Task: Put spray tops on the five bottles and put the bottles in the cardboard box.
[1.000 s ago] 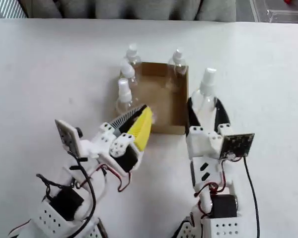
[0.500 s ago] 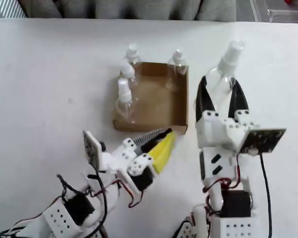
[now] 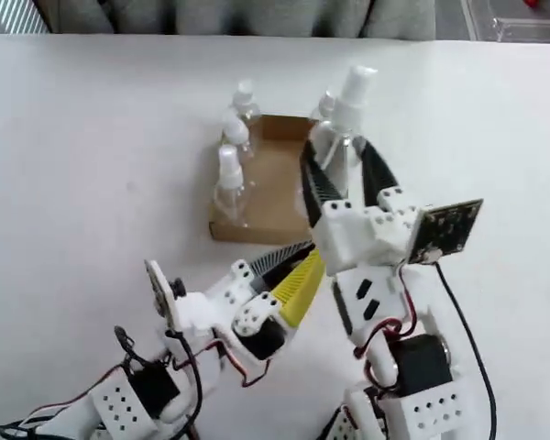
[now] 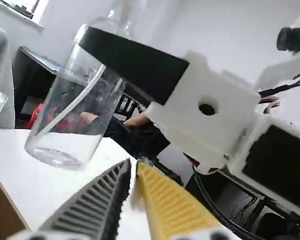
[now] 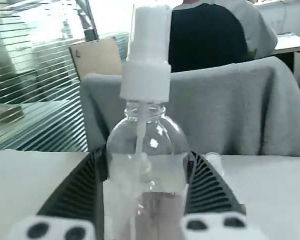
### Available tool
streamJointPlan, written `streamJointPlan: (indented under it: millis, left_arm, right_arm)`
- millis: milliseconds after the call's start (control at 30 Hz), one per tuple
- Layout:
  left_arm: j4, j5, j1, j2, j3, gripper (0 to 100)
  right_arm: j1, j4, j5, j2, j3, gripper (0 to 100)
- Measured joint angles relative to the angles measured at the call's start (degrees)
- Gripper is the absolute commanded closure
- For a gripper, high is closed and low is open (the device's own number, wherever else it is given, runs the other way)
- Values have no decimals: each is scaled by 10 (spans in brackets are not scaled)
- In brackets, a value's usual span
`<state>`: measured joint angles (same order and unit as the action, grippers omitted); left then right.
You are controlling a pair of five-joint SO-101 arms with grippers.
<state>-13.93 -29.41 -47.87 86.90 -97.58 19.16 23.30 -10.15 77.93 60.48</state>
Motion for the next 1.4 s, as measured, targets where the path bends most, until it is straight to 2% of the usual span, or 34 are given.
streamJointPlan:
  millis: [167, 267, 633, 833, 1167, 1400]
  left_arm:
    - [1, 0, 0, 0, 0, 977]
    - [1, 0, 0, 0, 0, 977]
    - [9, 3, -4, 2, 0, 977]
    - [14, 0, -4, 1, 0, 977]
    - [23, 7, -3, 0, 0, 977]
    - [133, 135, -3, 0, 0, 977]
  right_arm:
    - [74, 0, 0, 0, 0, 984]
    - [89, 6, 0, 0, -1, 984]
    - [144, 233, 0, -1, -145, 984]
    - [156, 304, 0, 0, -188, 984]
    - [113, 295, 12, 1, -191, 984]
    - [74, 232, 17, 1, -135, 984]
